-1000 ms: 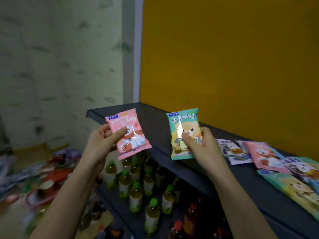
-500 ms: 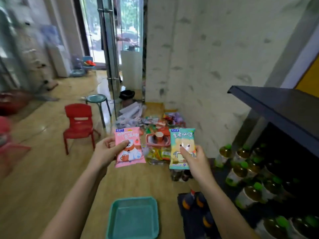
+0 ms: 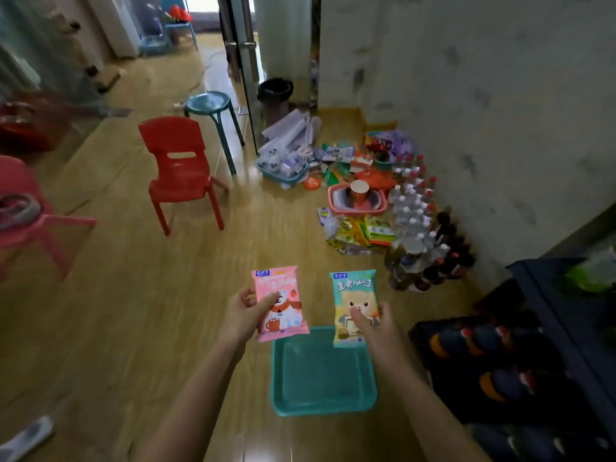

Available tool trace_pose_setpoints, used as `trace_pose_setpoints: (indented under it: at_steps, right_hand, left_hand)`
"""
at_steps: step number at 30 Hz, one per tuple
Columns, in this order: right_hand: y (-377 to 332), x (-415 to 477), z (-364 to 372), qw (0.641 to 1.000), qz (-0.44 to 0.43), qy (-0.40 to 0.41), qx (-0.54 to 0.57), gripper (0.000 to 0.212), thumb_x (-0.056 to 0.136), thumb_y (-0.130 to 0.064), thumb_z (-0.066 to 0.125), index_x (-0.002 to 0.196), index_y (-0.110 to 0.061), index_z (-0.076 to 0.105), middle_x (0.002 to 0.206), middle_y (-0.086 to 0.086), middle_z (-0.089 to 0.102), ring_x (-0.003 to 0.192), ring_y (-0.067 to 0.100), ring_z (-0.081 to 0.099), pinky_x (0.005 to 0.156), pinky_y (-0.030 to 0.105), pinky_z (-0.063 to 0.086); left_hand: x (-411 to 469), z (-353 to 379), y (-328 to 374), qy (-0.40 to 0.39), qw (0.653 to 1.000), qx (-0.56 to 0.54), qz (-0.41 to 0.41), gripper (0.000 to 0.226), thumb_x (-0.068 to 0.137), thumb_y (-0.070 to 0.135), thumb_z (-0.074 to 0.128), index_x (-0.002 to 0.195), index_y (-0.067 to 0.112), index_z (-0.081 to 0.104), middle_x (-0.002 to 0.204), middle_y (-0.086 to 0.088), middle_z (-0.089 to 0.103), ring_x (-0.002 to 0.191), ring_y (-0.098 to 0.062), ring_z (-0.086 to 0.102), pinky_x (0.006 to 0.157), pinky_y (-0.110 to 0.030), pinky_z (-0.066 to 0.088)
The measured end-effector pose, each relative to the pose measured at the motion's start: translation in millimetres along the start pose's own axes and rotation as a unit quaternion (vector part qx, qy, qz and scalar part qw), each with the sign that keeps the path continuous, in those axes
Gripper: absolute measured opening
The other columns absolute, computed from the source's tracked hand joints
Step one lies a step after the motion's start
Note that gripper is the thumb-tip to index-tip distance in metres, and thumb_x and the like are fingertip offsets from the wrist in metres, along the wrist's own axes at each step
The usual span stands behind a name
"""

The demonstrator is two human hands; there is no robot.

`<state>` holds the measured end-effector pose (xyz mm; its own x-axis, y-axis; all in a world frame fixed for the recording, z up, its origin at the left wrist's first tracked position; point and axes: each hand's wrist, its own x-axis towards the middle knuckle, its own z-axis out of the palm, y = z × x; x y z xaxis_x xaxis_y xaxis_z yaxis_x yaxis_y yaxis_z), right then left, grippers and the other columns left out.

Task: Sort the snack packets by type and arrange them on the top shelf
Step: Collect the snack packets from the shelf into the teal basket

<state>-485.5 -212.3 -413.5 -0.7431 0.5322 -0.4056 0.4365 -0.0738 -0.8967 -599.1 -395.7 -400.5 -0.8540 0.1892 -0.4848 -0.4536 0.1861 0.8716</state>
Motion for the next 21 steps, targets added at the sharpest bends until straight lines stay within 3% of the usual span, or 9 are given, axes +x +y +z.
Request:
trace_pose_setpoints:
  at_steps: [3,6,9,13,14,17,21]
  right_hand:
    - [62.5,44.0,25.8,1.000,0.014,-0.002,0.001,0.013,0.088,-0.022,0.062,0.089,-0.020,0.050,0.099,0.010,0.069,0.079,0.016,0.069,0.064,0.028,0.057]
    - [141.3,86.3,49.5,0.999,0.031,-0.017,-0.005,0.013,0.087,-0.024,0.063,0.090,-0.021,0.051,0.100,0.010,0.070,0.086,0.022,0.070,0.080,0.044,0.057]
    - [225.3,124.1,68.0,0.998,0.048,-0.019,-0.019,0.013,0.088,-0.023,0.062,0.091,-0.021,0.050,0.101,0.009,0.069,0.087,0.022,0.069,0.076,0.041,0.057]
    - [330.6,176.3,89.6,0.998,0.057,-0.030,-0.028,0.017,0.089,-0.018,0.059,0.101,-0.012,0.048,0.097,0.004,0.064,0.079,0.012,0.064,0.059,0.021,0.053]
    - [354.0,189.5,94.3,0.997,0.054,-0.031,-0.035,0.019,0.089,-0.018,0.059,0.102,-0.010,0.048,0.097,0.004,0.063,0.079,0.012,0.064,0.059,0.020,0.052]
    - [419.0,229.5,108.2,0.996,0.051,-0.035,-0.069,0.020,0.091,-0.021,0.056,0.105,-0.010,0.048,0.101,0.008,0.064,0.087,0.022,0.065,0.072,0.038,0.052]
    - [493.8,280.0,129.0,0.993,0.063,-0.034,-0.094,0.011,0.093,-0.020,0.048,0.102,-0.013,0.047,0.093,0.007,0.062,0.082,0.027,0.061,0.072,0.041,0.050]
  left_hand:
    - [51.1,2.8,-65.1,0.002,0.999,0.010,-0.035,0.018,0.085,0.013,0.065,0.098,0.005,0.056,0.084,-0.011,0.068,0.048,-0.005,0.066,0.045,-0.017,0.053]
    - [99.0,5.4,-144.3,0.016,0.998,0.021,-0.060,0.019,0.086,0.015,0.065,0.099,0.006,0.054,0.081,-0.008,0.067,0.047,-0.004,0.065,0.046,-0.017,0.053]
    - [141.7,9.3,-226.9,0.020,0.995,0.024,-0.093,0.020,0.087,0.015,0.063,0.102,0.007,0.053,0.080,-0.006,0.066,0.046,-0.004,0.064,0.044,-0.017,0.052]
    - [201.0,14.9,-334.7,0.019,0.992,0.024,-0.119,0.014,0.087,0.014,0.063,0.097,0.010,0.054,0.079,-0.006,0.066,0.045,-0.003,0.064,0.043,-0.017,0.051]
    - [215.7,17.4,-358.6,0.019,0.992,0.029,-0.119,0.011,0.087,0.014,0.063,0.093,0.012,0.054,0.080,-0.006,0.066,0.045,-0.003,0.064,0.044,-0.017,0.052]
    - [260.4,25.1,-422.5,0.034,0.992,0.038,-0.118,0.011,0.088,0.013,0.062,0.091,0.014,0.051,0.084,-0.006,0.065,0.055,-0.011,0.064,0.050,-0.019,0.053]
    - [319.5,36.0,-487.8,0.019,0.992,0.047,-0.115,0.016,0.091,0.010,0.057,0.105,0.009,0.050,0.098,-0.013,0.062,0.065,-0.015,0.060,0.048,-0.019,0.052]
